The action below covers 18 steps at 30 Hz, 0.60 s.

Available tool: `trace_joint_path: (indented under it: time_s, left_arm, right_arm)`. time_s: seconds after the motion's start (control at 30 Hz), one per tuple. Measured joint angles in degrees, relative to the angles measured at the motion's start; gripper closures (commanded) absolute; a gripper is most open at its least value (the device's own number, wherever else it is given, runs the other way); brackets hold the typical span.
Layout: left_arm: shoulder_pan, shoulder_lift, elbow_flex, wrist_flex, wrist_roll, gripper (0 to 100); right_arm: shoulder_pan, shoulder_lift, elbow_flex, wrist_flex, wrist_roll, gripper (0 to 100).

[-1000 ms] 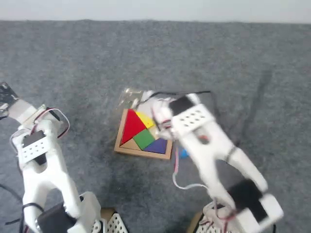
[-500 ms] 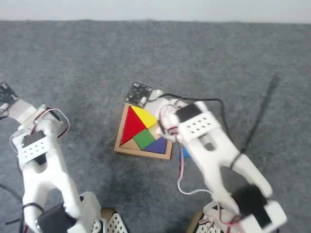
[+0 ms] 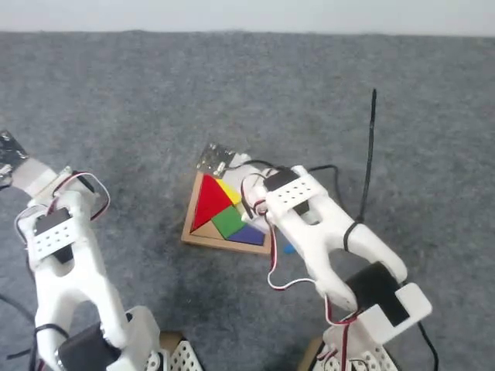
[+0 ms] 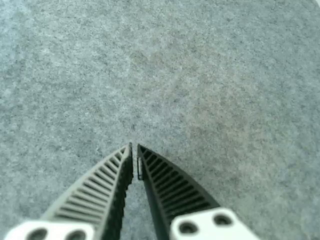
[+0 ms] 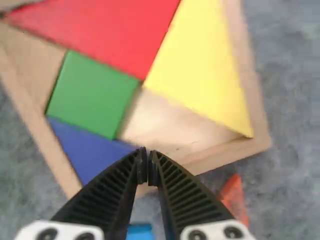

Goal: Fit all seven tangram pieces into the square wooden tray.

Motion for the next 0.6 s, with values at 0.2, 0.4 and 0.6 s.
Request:
trace_joint_path:
  time_s: [0.2, 0.4, 0.6]
  left_arm:
    - [0.0, 0.0, 0.0, 0.0, 0.0, 99]
    - [0.0, 0.0, 0.0, 0.0, 0.0, 99]
    - [0.0, 0.0, 0.0, 0.0, 0.0, 99]
  right_arm:
    - [0.5, 0.2, -0.1, 5.2, 6.3, 99.1]
    - [3.3, -0.6, -0.4, 10.4, 9.3, 99.0]
    - [11.0, -9.6, -2.8, 15.2, 9.1, 98.7]
